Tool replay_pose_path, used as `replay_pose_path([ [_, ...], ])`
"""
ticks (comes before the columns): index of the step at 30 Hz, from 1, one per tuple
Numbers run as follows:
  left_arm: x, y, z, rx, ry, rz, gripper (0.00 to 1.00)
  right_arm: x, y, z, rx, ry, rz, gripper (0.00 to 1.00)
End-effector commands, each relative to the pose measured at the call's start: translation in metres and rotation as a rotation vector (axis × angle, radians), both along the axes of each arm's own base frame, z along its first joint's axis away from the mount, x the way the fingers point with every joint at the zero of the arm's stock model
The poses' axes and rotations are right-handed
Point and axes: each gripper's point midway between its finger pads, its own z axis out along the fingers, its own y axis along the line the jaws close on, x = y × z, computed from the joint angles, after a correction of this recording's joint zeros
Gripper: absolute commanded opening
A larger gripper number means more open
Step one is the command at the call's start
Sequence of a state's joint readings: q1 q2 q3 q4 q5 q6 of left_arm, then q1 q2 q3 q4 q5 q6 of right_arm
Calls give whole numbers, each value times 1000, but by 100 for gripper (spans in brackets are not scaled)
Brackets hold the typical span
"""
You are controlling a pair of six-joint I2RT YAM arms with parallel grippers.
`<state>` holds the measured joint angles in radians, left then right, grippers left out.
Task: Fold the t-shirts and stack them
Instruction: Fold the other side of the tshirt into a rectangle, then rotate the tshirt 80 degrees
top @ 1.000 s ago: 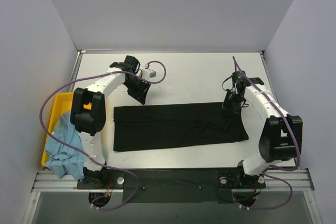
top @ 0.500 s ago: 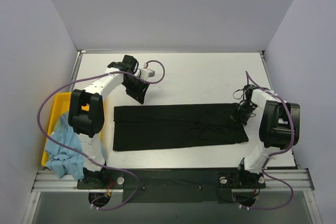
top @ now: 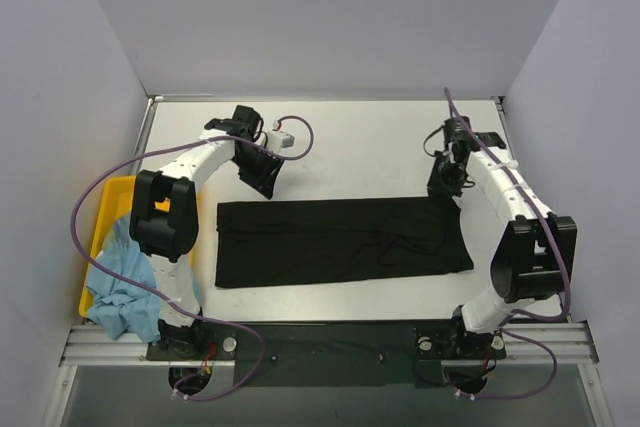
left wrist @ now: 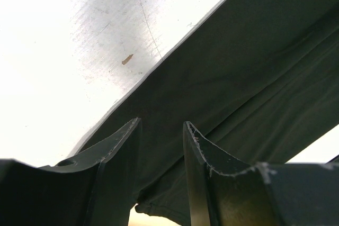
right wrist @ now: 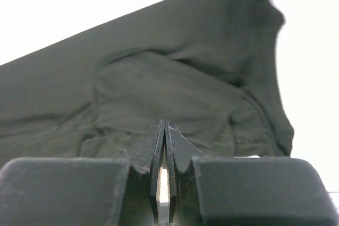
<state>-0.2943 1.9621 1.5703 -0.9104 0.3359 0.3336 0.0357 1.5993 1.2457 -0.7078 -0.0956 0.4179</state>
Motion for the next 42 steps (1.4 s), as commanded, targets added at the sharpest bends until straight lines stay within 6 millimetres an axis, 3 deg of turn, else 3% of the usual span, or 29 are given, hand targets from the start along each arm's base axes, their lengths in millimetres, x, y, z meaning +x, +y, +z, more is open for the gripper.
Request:
replay_pose_path([
  [1, 6, 2, 22, -11, -60, -5, 47, -7, 50, -7, 19, 59, 152, 0],
  [7, 4, 5, 24, 4, -69, -4, 48, -17, 92, -63, 73, 196, 228, 0],
  [11, 4, 9, 25, 14, -74, 2, 48, -34, 92, -98, 74, 295, 206, 0],
  [13, 4, 10, 24, 13, -72, 3, 48, -33, 89, -103, 59, 302, 208, 0],
  [16, 5, 9, 24, 11, -73, 4, 48, -19, 91, -91, 56, 256, 219, 0],
  [20, 11, 2, 34, -15, -95, -12, 48, -3, 93, -55, 57, 159, 245, 0],
  [22, 14, -14, 48, -61, -123, -47, 48, -1, 91, -28, 62, 87, 253, 0],
  [25, 9, -52, 70, -194, -130, -118, 47, -13, 76, -14, 96, 49, 182, 0],
  [28, -13, -108, 77, -269, -126, -237, 47, -32, 53, -6, 130, 27, 86, 0],
  [32, -48, -184, 80, -390, -85, -370, 39, -65, 24, -23, 154, 75, -52, 0],
  [33, -48, -199, 83, -425, -107, -387, 35, -75, 20, -33, 162, 101, -73, 0],
  [36, -75, -249, 85, -527, -72, -447, 26, -89, 16, -49, 232, 118, -142, 0],
  [39, -100, -295, 87, -628, -60, -493, 21, -83, 14, -57, 270, 89, -183, 0],
  [42, -118, -324, 59, -635, 9, -498, 18, -80, 11, -63, 277, 86, -192, 0],
])
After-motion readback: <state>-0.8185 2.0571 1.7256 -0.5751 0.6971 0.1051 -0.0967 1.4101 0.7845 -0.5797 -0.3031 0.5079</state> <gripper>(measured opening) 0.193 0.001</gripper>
